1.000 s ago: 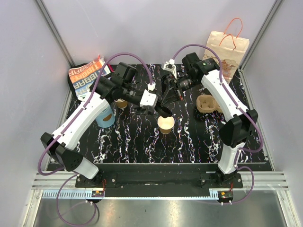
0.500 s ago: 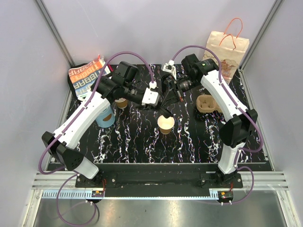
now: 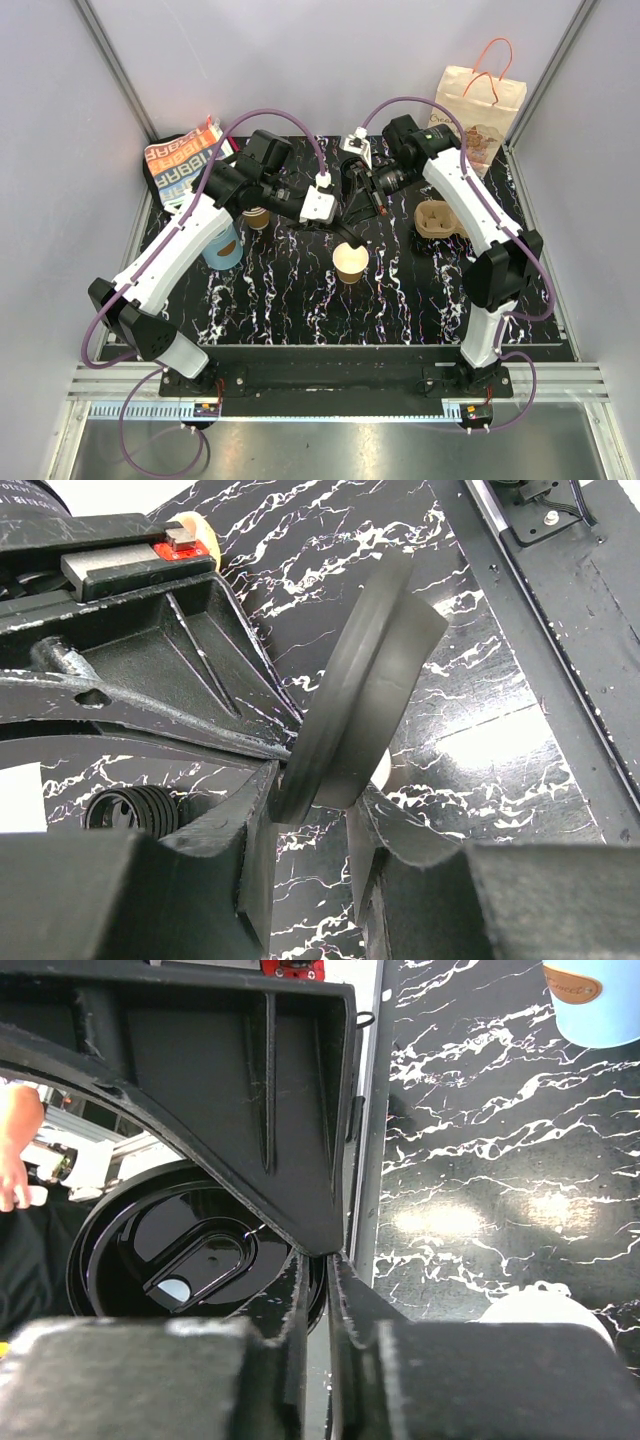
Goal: Pack the takeout coffee
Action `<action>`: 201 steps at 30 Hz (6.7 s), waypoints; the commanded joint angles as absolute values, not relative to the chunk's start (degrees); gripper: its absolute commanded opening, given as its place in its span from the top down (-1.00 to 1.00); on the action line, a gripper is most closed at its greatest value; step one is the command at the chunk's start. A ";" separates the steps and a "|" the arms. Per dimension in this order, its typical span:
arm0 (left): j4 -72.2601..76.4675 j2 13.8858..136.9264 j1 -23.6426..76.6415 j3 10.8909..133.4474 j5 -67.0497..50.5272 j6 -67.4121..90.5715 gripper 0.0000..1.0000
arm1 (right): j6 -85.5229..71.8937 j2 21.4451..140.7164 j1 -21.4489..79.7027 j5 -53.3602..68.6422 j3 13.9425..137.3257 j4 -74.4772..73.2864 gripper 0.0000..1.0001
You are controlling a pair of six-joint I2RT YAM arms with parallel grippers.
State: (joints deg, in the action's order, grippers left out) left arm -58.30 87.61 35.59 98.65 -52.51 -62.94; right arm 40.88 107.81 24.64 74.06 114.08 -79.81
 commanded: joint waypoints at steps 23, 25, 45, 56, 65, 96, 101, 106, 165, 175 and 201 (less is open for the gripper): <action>-54.41 81.21 36.91 86.85 -48.96 -48.44 0.86 | 17.49 99.24 13.01 42.57 116.82 -66.73 -0.27; -52.39 81.12 36.91 86.22 -47.20 -44.22 0.88 | 16.35 95.47 13.10 35.73 112.86 -61.90 -0.29; -60.29 100.45 30.50 99.84 -57.02 -25.06 0.94 | 26.28 74.36 23.11 18.90 95.02 -53.10 -0.19; -60.91 111.62 28.13 107.75 -64.68 -14.60 0.95 | 17.59 74.53 30.67 11.60 85.61 -42.10 0.00; -58.10 112.94 27.77 107.49 -65.65 -9.24 0.94 | 13.10 78.92 35.32 3.26 84.11 -37.18 0.21; -53.00 111.36 25.84 103.01 -68.82 -4.83 0.93 | 14.32 82.79 39.11 -2.90 83.32 -35.16 0.37; -52.91 111.01 25.84 102.92 -68.99 -4.83 0.93 | 14.76 83.06 39.46 -4.04 82.36 -34.89 0.55; -52.91 110.92 25.84 102.83 -68.91 -4.92 0.70 | 14.59 83.49 39.90 -5.18 83.05 -34.63 0.90; -19.77 74.09 16.52 72.77 -37.44 -12.83 -0.98 | 6.85 101.43 37.00 2.74 95.19 -59.15 1.00; -19.51 73.83 16.44 72.60 -38.23 -12.04 -0.98 | 6.59 103.27 37.62 1.76 94.92 -57.66 1.00; -18.54 73.92 16.52 72.77 -39.81 -10.63 -0.98 | 7.03 105.56 39.64 -0.95 94.83 -55.99 0.91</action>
State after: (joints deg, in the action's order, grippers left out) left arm -22.13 75.79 16.56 72.51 -38.37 -10.96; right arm 7.18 105.36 38.83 1.41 93.23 -57.65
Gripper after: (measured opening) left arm 0.987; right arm 0.043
